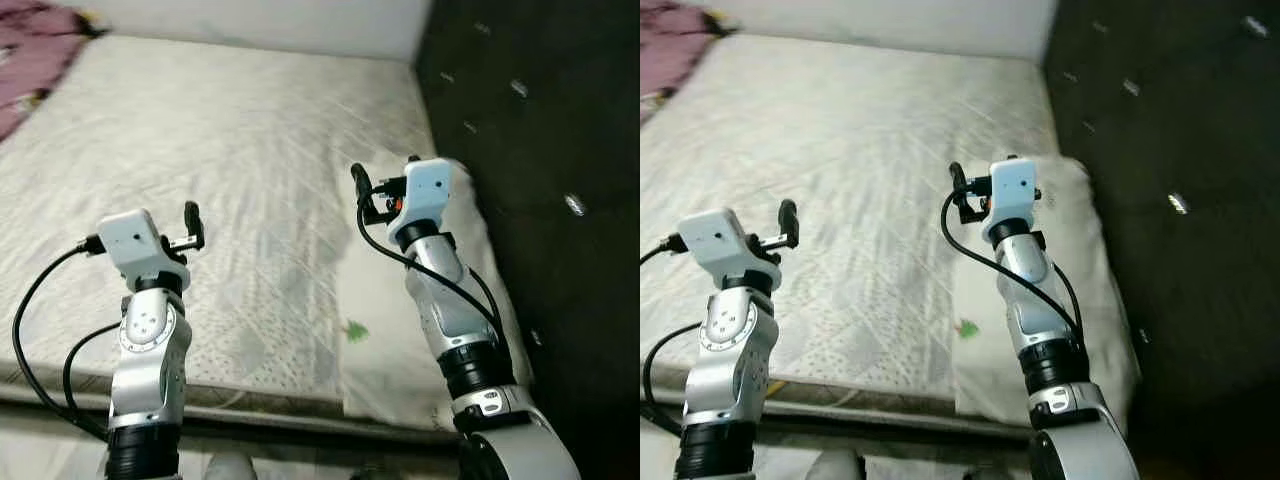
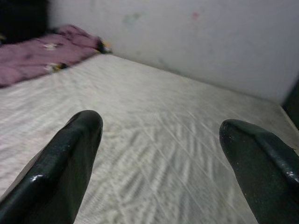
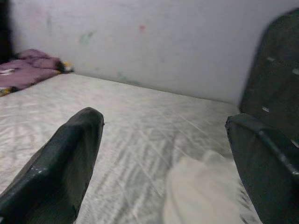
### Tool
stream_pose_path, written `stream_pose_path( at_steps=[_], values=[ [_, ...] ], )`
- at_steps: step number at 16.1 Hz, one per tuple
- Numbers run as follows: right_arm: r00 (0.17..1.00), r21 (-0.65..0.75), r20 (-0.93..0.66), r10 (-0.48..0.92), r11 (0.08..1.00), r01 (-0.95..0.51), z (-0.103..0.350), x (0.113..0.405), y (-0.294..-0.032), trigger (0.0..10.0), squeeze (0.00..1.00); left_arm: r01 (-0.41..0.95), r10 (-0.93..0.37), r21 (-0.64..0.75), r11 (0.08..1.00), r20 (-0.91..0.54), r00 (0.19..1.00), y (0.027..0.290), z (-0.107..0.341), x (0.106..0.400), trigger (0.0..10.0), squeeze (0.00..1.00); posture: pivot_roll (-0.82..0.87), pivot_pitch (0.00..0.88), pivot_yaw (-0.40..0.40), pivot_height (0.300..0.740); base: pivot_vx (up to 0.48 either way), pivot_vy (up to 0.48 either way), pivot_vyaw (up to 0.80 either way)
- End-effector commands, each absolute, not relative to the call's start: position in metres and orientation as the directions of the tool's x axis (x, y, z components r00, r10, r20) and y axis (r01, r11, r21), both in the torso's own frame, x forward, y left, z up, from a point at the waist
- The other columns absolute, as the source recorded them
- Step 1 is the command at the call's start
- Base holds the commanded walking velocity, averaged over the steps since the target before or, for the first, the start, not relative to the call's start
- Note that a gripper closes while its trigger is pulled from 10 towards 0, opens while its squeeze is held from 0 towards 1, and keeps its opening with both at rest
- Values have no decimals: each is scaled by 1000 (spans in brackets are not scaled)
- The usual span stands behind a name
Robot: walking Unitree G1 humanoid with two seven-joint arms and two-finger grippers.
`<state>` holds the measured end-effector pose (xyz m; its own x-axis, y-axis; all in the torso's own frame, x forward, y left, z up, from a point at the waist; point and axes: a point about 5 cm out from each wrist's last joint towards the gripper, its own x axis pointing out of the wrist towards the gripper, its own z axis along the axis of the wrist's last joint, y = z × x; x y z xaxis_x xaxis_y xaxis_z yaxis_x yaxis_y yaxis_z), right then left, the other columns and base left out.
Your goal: Clean up the room
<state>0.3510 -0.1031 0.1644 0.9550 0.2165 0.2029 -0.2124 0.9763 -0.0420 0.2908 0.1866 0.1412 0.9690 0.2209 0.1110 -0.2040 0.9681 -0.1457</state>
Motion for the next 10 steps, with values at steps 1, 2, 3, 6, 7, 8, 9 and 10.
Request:
stream_pose_path(
  at_steps=[1,2,3,6,7,8,9,10],
  values=[
    [958,-40,188,216,976,-212,161,352,-103,10000,0,-214,227,-123,969,101,969,189,137,290,10000,0,73,0,-61,740,0,0,0],
    [958,-44,186,217,976,-213,161,353,-103,10000,0,-216,229,-126,968,99,968,189,137,291,10000,0,74,0,-62,740,0,0,0],
    [959,-43,183,216,976,-212,160,353,-103,10000,0,-215,228,-129,968,97,969,189,137,291,10000,0,74,0,-62,740,0,0,0],
    [967,24,161,199,978,-206,156,354,-104,10000,0,-215,230,-147,965,93,969,190,136,291,10000,0,75,0,-63,740,0,0,0],
    [966,21,160,202,978,-208,155,354,-104,10000,0,-213,228,-147,966,94,969,189,136,291,10000,0,74,0,-62,740,0,0,0],
    [966,17,160,205,978,-210,155,353,-103,10000,0,-208,224,-149,967,96,970,189,136,292,10000,0,74,0,-62,740,0,379,0],
    [966,17,158,206,977,-211,154,353,-103,10000,0,-205,221,-148,967,98,970,188,136,292,10000,0,73,0,-61,740,0,412,0],
    [966,17,158,206,977,-211,154,354,-103,10000,0,-201,217,-148,968,100,971,188,136,292,10000,0,73,0,-61,740,0,480,0]
  ],
)
